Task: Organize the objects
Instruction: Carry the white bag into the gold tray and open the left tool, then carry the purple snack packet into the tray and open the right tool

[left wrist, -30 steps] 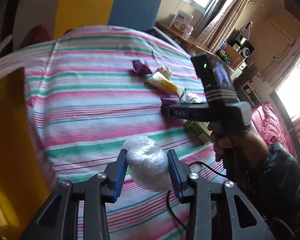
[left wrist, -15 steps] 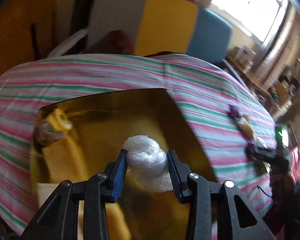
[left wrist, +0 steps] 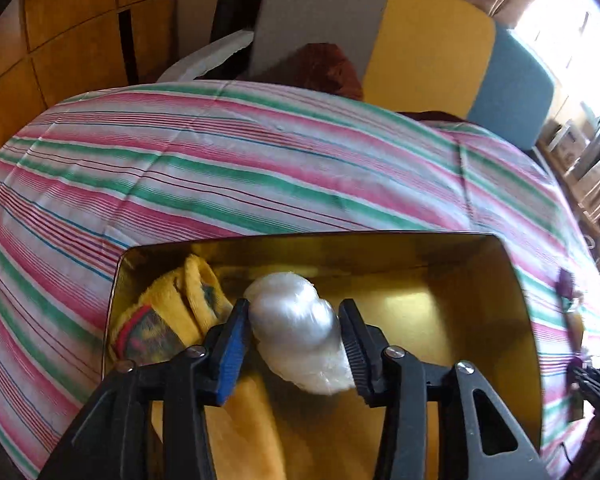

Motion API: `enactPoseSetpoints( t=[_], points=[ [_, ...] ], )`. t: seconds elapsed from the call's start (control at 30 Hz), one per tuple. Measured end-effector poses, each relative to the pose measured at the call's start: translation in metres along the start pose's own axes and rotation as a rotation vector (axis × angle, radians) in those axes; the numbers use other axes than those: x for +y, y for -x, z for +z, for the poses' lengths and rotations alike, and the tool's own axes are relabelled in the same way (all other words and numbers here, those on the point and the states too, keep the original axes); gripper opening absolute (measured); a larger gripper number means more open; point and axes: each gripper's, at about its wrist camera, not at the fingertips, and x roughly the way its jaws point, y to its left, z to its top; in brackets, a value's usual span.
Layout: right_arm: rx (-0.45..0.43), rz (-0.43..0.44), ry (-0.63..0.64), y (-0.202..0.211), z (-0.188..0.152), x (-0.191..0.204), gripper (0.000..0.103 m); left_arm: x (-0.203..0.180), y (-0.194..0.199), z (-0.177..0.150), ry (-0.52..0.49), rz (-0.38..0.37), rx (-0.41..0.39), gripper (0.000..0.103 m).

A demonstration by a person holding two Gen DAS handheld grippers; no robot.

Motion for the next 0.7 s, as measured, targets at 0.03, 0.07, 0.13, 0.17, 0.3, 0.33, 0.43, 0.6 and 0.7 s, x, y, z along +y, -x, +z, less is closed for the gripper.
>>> enactPoseSetpoints(
  t=[0.03,0.07,0.13,0.17,0.3,0.33,0.43,0.6,0.7],
  points=[
    [0.000,0.000,0.000,0.000,0.000,0.000,0.033,0.004,-0.001,-0.001,0.012,-0.004,0.007,0.049],
    [-0.001,0.000,0.000,0.000,0.000,0.000,0.033,0.006,-0.001,0.000,0.023,-0.020,0.016,0.051],
    [0.000,0.003,-0.002,0.000,0.000,0.000,0.033,0.006,0.004,-0.001,0.029,-0.032,0.007,0.056],
    [-0.001,0.004,-0.003,0.000,-0.001,0.000,0.033,0.006,0.007,-0.002,0.028,-0.036,0.001,0.058],
    [-0.003,0.002,0.001,0.001,-0.001,0.000,0.033,0.004,0.039,-0.012,0.033,-0.045,-0.061,0.059],
    [-0.003,0.000,0.001,0.001,-0.001,0.001,0.033,0.003,0.049,-0.016,0.026,-0.037,-0.076,0.059],
    [-0.005,-0.005,0.006,0.000,-0.001,0.002,0.033,-0.002,0.080,-0.035,0.000,-0.027,-0.128,0.059],
    [-0.011,-0.022,0.017,0.001,-0.001,0.004,0.033,-0.018,0.124,-0.082,-0.077,0.019,-0.200,0.059],
    [-0.015,-0.040,0.032,0.001,-0.001,0.007,0.033,-0.025,0.137,-0.102,-0.101,0.040,-0.211,0.059]
  ],
)
